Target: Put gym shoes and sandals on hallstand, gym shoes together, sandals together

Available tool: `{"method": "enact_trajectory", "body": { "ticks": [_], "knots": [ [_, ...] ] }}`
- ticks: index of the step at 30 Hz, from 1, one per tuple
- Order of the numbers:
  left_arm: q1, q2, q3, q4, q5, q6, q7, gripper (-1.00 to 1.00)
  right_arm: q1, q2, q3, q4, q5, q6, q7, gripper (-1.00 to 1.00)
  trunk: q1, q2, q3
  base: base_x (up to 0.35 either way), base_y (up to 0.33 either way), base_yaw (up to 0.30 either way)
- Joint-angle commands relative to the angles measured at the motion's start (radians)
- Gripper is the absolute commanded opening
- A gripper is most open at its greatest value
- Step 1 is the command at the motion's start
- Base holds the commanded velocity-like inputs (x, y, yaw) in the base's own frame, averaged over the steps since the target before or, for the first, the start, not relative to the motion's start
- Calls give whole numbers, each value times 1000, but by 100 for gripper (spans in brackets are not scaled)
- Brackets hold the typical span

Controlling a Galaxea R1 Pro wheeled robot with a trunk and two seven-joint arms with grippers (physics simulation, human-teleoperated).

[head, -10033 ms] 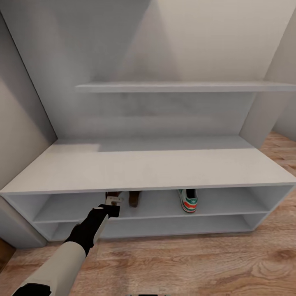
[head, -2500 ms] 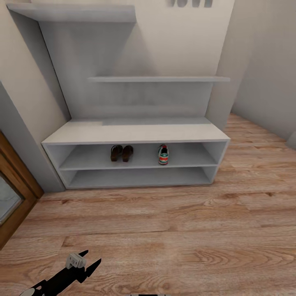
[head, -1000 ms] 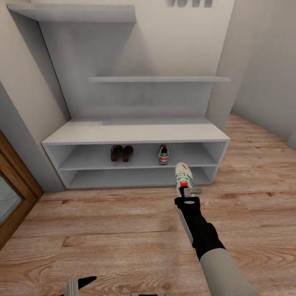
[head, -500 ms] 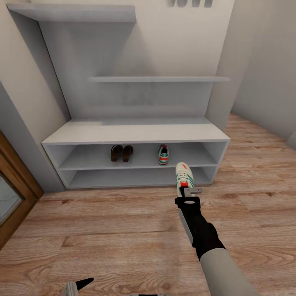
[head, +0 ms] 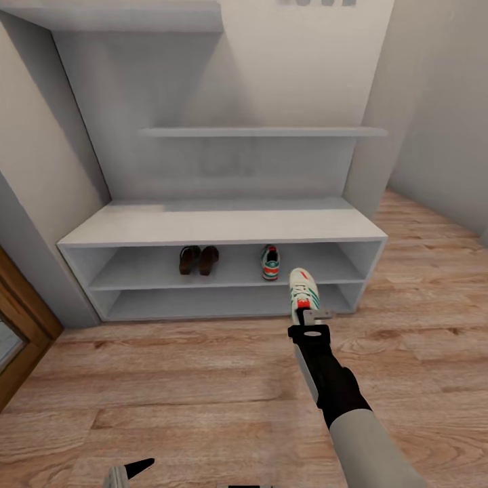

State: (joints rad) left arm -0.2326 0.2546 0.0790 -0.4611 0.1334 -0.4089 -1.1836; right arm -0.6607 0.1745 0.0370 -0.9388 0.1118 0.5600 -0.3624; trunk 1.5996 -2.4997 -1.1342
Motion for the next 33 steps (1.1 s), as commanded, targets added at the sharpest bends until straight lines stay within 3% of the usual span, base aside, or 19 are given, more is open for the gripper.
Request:
{"method": "enact_trajectory", "body": {
  "ticks": [1,16,20,33],
  "knots": [
    [-1,0,1,1,2,-5,-4,100,0,0,1,-1,11,9,0,-100,0,0,-1,330,0,0],
    [-1,0,3,1,3,-5,-4,100,0,0,1,4,12,8,-1,-100,0,0,-1,309,-84,0],
    [-1,0,4,0,3,-5,-5,100,0,0,0,65,12,8,-1,-100,0,0,-1,222,-162,0],
    [-1,-1,4,1,1,-4,-2,100,0,0,-2,127,9,6,3,-100,0,0,-1,61,-53,0]
  ]
}}
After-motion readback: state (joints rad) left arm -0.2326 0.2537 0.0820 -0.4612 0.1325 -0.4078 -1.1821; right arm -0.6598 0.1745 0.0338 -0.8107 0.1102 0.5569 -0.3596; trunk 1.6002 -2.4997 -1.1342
